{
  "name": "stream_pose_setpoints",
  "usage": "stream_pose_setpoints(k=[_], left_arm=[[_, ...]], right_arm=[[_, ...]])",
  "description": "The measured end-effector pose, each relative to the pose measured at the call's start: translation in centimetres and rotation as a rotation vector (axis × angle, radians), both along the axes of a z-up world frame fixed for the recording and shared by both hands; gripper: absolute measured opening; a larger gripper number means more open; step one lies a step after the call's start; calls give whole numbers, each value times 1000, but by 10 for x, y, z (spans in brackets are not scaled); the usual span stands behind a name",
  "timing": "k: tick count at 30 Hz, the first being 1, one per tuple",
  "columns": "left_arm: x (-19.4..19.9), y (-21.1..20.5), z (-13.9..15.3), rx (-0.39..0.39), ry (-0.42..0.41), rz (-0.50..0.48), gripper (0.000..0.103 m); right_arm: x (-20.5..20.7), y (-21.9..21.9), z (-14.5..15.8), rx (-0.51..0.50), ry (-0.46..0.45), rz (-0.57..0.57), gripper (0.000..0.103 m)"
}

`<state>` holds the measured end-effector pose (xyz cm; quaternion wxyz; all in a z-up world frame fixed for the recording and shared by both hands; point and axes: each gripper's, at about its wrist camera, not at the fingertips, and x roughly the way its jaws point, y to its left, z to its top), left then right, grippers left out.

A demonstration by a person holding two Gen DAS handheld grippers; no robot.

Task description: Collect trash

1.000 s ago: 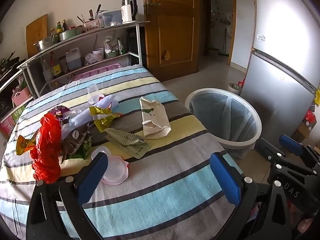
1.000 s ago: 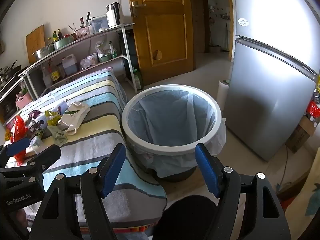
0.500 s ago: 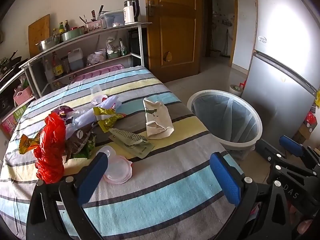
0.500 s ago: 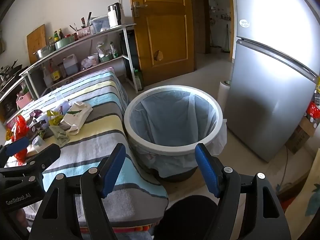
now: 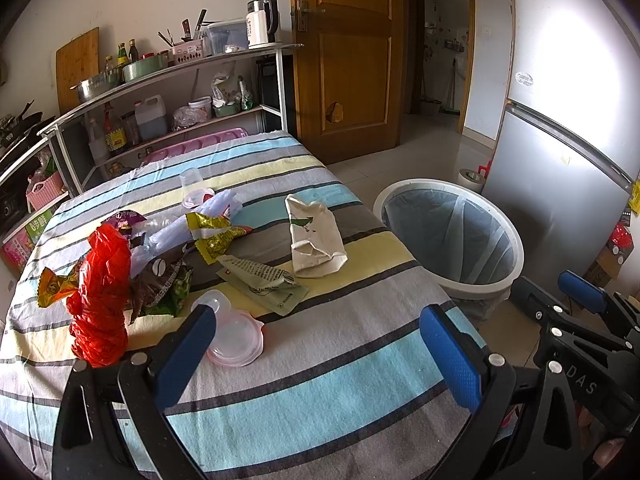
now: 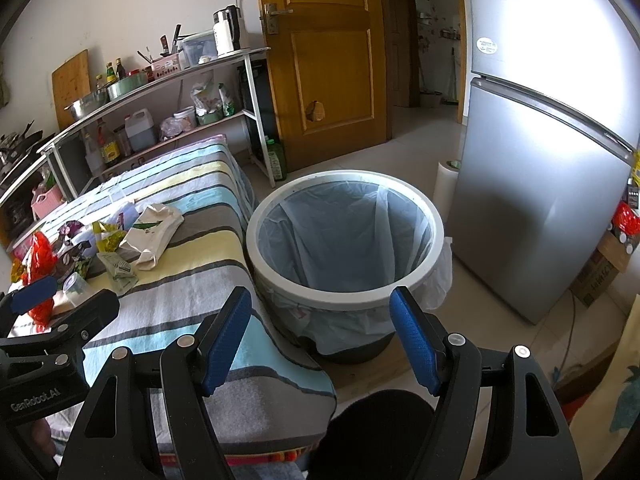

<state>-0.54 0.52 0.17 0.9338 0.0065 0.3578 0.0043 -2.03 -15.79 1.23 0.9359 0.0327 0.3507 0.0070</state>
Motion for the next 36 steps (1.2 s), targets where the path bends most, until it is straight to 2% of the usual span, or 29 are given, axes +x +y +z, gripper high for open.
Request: stream_pose_setpoints(k=[36], left_arm=[[-1,1,2,2,-2,3,103]], right_arm=[[0,0,4,-2,-9,0,72]])
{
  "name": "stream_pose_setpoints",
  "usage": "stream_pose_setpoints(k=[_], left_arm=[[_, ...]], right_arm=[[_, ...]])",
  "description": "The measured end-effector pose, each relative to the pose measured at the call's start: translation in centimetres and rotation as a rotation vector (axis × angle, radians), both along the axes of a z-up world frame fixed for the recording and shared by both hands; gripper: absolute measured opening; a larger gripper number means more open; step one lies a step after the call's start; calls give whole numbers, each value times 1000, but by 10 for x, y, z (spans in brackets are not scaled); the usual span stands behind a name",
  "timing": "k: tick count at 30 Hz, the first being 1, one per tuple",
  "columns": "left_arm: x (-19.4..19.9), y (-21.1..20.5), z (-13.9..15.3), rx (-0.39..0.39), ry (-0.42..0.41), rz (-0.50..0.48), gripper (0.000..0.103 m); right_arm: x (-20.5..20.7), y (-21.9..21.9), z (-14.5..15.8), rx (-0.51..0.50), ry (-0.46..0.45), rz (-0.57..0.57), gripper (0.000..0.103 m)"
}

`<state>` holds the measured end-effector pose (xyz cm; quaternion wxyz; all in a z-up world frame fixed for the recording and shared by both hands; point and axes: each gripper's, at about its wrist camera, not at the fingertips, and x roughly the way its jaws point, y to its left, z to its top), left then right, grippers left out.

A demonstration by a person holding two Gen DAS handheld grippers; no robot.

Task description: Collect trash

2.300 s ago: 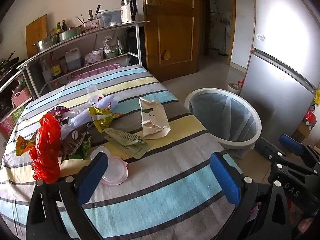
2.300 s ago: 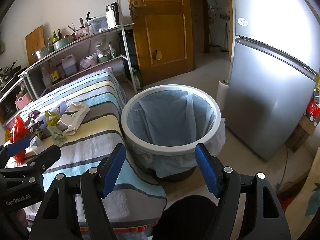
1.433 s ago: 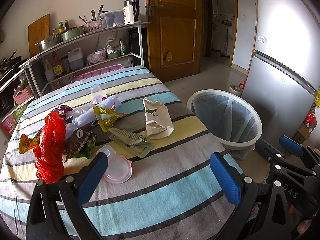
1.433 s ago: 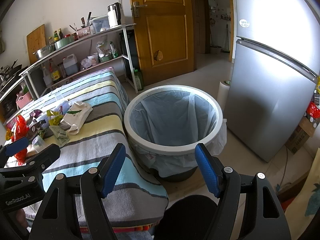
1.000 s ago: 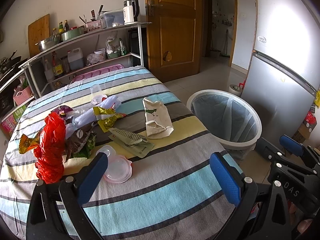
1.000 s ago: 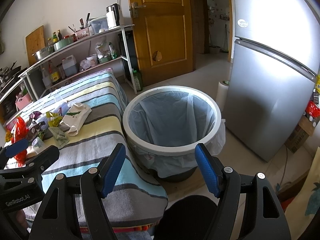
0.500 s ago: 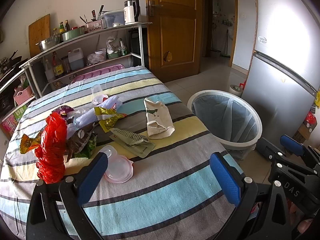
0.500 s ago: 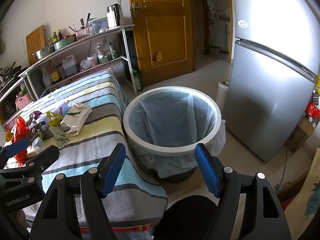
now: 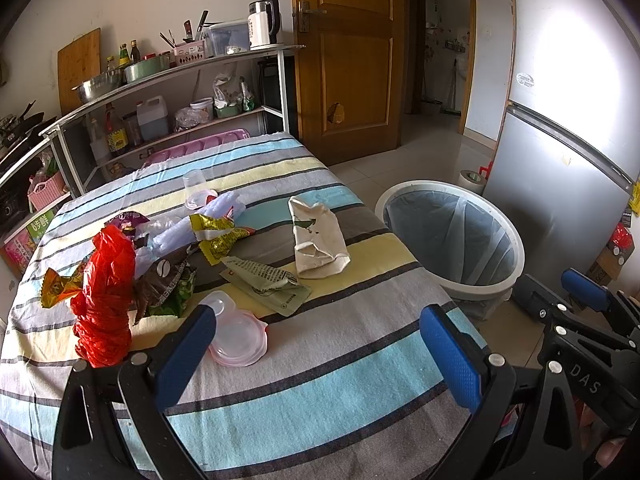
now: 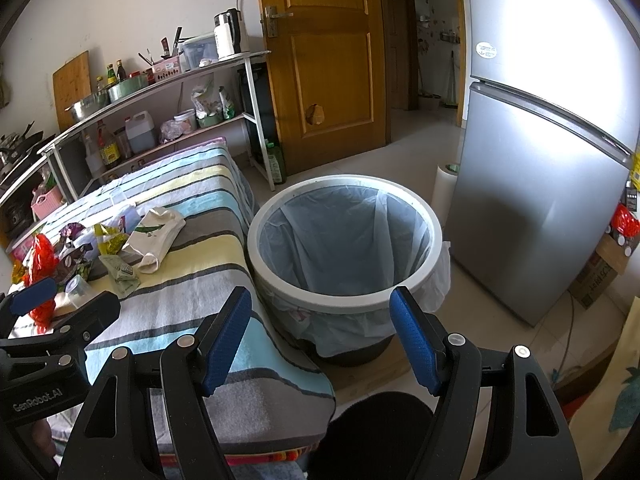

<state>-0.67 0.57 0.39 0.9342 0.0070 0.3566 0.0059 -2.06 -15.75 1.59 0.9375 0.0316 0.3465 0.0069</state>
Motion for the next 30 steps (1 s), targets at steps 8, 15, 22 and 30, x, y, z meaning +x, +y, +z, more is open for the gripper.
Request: stream_pose_setpoints(k=[8,15,22,30], left_arm=[[0,0,0,0,2,0,103],[-1,0,1,0,-1,2,103],[-1,2,1,0,-2,3,103],[-4,12,2,-37,-2,-19,103]], right_arm=[[-1,0,2,-1,0,1,72],[-1,0,2,-2,0,1,72],[-1,0,2,-2,0,1,72],[5,3,4,3,-2,18,72]])
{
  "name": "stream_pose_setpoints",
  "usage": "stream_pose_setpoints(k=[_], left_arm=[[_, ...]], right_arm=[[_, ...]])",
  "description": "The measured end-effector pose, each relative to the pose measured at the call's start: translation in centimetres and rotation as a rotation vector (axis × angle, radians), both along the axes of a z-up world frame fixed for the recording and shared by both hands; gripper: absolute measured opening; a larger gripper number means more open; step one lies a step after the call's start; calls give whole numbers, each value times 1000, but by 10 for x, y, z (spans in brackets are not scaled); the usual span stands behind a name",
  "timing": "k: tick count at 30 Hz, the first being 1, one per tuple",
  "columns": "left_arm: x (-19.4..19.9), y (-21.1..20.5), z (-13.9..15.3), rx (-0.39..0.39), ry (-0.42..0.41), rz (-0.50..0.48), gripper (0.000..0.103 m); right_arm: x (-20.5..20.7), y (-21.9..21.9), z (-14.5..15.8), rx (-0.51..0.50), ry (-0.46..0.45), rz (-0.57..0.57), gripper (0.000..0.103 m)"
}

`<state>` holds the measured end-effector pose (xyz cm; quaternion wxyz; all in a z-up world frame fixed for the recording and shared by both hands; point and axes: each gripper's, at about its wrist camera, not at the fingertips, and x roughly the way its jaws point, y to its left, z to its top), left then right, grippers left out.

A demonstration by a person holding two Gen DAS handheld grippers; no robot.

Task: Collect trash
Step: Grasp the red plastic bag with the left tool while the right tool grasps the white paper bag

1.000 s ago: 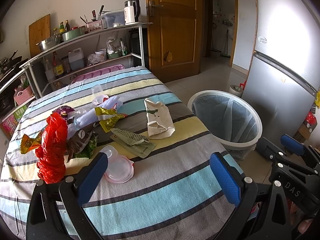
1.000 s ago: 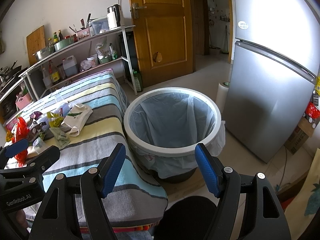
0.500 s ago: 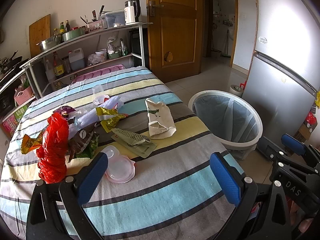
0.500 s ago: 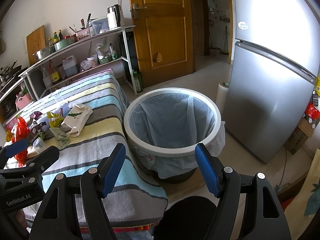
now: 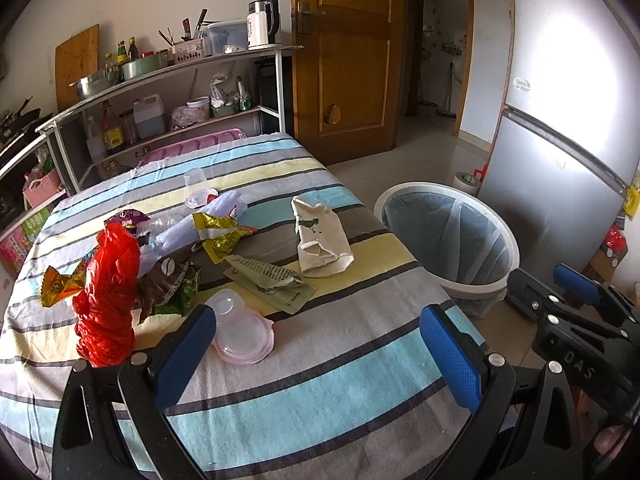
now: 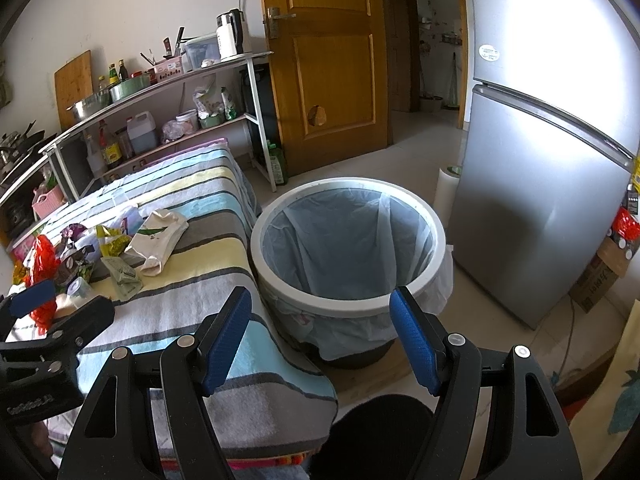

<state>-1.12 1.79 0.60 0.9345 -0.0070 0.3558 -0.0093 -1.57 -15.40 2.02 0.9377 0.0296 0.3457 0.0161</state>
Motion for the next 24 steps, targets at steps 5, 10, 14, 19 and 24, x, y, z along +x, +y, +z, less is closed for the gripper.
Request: stream_pose_setpoints(k=[5,10,14,19,24], left_arm=[[-9,28,5,-44,-8,23,103],[-21,63,14,-38,-42,82,103],[-25,98,9,-34,-12,157,103],[-26,134,3,-44,5,227,103],[-20,154,-1,-31,-8,243,101]], right_arm=[[7,12,2,25,-23,63,72],[22,35,5,78,-23,152,72],[39,59,1,93,3,229,72],[56,80,-4,114,34,271,72],[80,98,-11,125,81,321,72]])
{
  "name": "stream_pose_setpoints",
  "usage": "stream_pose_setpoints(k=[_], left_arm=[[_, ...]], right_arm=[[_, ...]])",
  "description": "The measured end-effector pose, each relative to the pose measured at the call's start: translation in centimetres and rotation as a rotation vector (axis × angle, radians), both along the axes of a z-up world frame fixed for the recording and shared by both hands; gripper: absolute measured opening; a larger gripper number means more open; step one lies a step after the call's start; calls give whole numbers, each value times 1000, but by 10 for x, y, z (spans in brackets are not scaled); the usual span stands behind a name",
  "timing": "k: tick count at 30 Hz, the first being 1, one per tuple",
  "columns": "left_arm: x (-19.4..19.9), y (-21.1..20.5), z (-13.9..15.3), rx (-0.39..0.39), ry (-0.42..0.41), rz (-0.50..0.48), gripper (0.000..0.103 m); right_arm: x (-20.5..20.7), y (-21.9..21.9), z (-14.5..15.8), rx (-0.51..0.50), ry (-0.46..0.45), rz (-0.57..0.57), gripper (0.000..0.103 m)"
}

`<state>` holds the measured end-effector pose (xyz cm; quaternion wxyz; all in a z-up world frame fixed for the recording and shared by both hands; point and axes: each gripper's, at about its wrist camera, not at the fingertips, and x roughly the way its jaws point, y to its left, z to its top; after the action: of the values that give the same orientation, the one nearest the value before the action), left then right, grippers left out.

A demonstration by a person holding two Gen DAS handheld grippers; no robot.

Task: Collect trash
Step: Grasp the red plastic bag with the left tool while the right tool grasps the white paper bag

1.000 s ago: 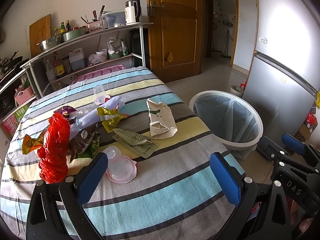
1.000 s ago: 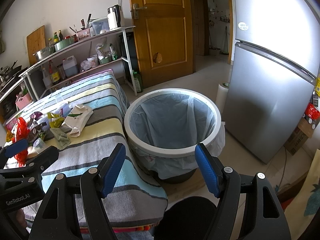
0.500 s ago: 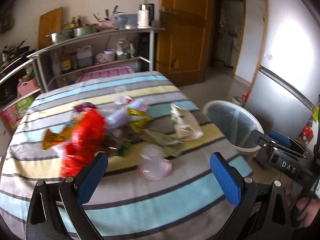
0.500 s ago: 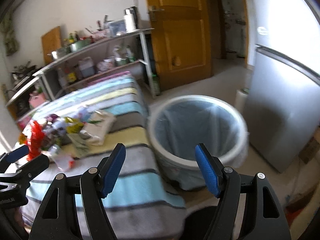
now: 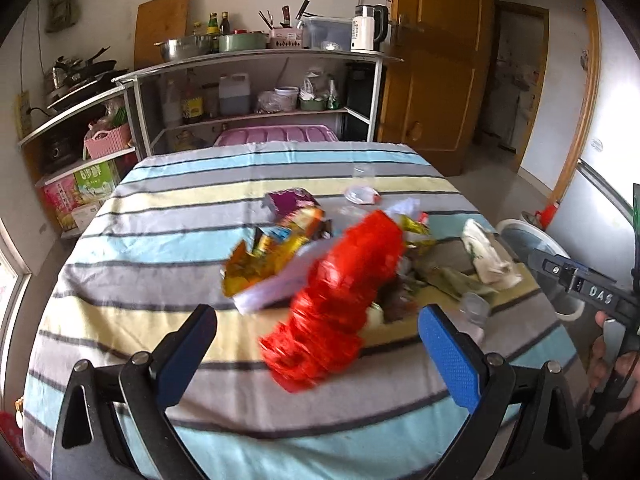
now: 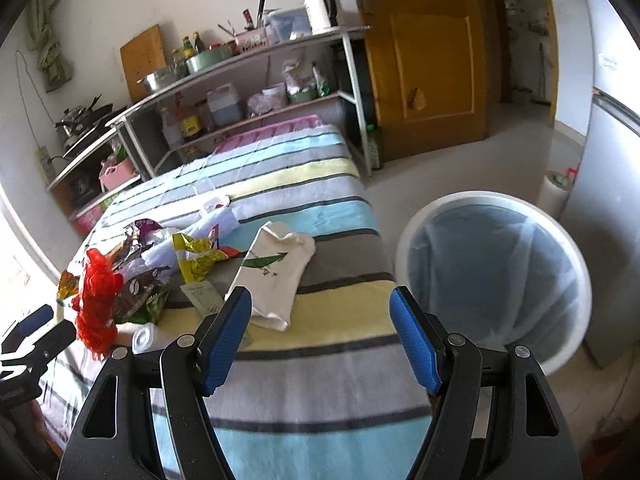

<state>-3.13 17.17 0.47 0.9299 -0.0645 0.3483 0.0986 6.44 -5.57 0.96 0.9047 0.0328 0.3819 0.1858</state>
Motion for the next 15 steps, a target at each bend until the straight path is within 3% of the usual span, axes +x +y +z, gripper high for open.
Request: stream_pose_setpoints(k=[5,7,13,15], left_arm=[[15,16,-3,-22,11,-31,100],[22,14,-6,-15,24,-52,97],[34,8,-19,-51,76,-106,79],[36,7,-24,-56,95,-112,68]], right_arm=[[23,9,-6,32,53,29,70],[32,12,-11,42,82,35,63],[42,23,-20,44,110,69,52],[44,26,-23,47,120,83,45]])
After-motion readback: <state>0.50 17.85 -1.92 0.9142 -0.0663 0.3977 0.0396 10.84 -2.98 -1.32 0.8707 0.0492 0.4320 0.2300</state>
